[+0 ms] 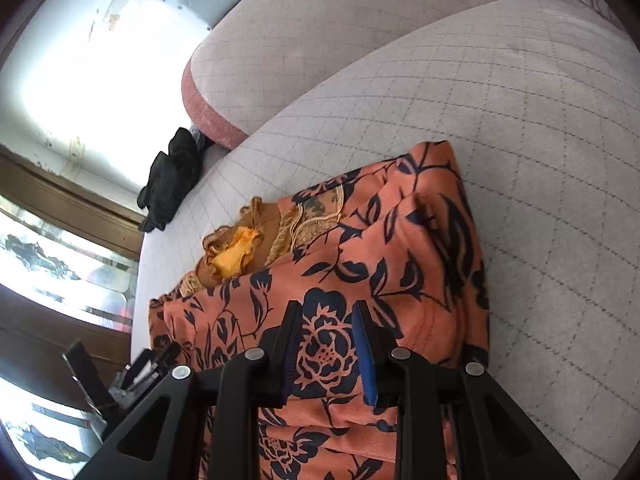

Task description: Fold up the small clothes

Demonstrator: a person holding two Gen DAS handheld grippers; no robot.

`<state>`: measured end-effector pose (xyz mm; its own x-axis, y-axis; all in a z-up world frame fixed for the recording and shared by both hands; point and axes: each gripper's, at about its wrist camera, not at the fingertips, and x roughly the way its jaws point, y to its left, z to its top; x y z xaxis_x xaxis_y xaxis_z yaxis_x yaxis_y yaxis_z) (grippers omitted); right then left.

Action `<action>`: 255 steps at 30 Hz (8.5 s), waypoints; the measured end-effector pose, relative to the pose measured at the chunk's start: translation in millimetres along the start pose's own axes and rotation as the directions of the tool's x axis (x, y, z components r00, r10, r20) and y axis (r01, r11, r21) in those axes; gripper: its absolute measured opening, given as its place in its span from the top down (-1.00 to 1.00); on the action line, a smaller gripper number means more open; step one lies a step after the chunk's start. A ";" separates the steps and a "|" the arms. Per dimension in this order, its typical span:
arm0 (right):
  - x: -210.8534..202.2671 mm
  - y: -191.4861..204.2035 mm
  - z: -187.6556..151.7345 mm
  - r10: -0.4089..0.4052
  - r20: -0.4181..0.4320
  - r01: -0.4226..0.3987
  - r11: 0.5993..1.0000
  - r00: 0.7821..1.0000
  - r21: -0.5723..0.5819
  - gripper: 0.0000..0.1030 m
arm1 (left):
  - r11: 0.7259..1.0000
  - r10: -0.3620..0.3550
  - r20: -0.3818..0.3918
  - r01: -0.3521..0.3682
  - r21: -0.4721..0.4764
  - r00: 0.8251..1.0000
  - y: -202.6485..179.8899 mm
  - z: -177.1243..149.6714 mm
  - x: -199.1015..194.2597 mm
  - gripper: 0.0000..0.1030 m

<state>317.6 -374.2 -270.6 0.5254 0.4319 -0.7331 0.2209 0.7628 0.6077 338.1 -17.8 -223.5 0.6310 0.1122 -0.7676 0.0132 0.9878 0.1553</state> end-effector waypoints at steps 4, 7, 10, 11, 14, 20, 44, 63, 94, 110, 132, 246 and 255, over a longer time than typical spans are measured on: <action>16.6 8.2 -7.9 -0.090 -0.017 0.089 0.994 0.996 -0.068 0.44 | 0.989 0.100 -0.134 -0.113 -0.095 0.986 33.3 1.2 33.2 -0.85; 17.9 12.6 -10.2 -0.111 -0.011 0.110 0.990 0.994 -0.090 0.44 | 0.962 -0.033 -0.194 -0.022 -0.273 0.980 66.5 -4.7 46.2 -0.88; 20.6 13.9 -11.6 -0.116 -0.018 0.114 0.989 0.993 -0.094 0.44 | 0.937 -0.047 -0.194 -0.025 -0.350 0.980 86.3 -4.4 45.4 -0.88; 21.1 12.8 -11.4 -0.114 -0.019 0.112 0.990 0.993 -0.090 0.43 | 0.929 -0.035 -0.194 -0.040 -0.368 0.980 91.8 -5.3 44.7 -0.88; 21.9 11.8 -11.1 -0.109 -0.023 0.106 0.990 0.994 -0.094 0.43 | 0.907 -0.032 -0.199 -0.055 -0.417 0.980 103.0 -9.1 42.7 -0.88; 24.2 14.6 -10.8 -0.125 -0.025 0.122 0.988 0.992 -0.095 0.43 | 0.913 0.079 -0.184 -0.145 -0.381 0.980 109.9 -10.4 29.8 -0.88; 20.9 6.6 -13.0 -0.076 -0.020 0.074 0.992 0.997 -0.100 0.43 | 0.979 -0.025 -0.086 0.007 -0.203 0.996 48.5 13.8 44.7 -0.87; 5.8 -2.3 -46.3 -0.123 -0.110 0.109 0.986 0.986 -0.129 0.42 | 0.895 0.077 -0.162 -0.140 -0.424 0.984 106.9 -15.6 38.4 -0.94; -19.2 -8.5 -49.6 -0.043 -0.059 0.040 0.998 0.997 -0.055 -0.10 | 1.000 -0.007 -0.150 0.004 -0.021 0.989 18.1 -29.0 6.2 -0.94; 17.1 43.3 -72.0 -0.137 -0.039 0.120 0.947 0.990 -0.297 0.31 | 0.998 -0.029 -0.109 0.036 0.060 0.994 -14.7 -30.2 -8.4 -0.99; -13.7 -22.2 2.9 -0.227 0.209 0.249 0.965 0.951 -0.085 0.77 | 0.983 -0.032 -0.058 0.042 0.180 0.998 -48.5 -32.6 -8.5 -0.99; -116.2 -69.2 -314.1 -0.297 -0.243 0.286 0.955 0.924 -0.078 0.59 | 0.944 -0.294 -0.483 0.172 -0.280 0.825 116.6 -254.0 -134.2 0.79; -152.3 -45.3 -308.4 -0.225 -0.288 0.188 0.970 0.931 -0.153 0.81 | 0.922 -0.379 -0.394 0.305 -0.240 0.837 126.5 -220.1 -182.9 0.89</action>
<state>-25.8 -326.1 -280.6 0.2024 0.3686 -0.9073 0.1877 0.8947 0.4053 53.7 110.4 -200.3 0.2177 -0.2382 -0.9465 0.0183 0.9706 -0.2400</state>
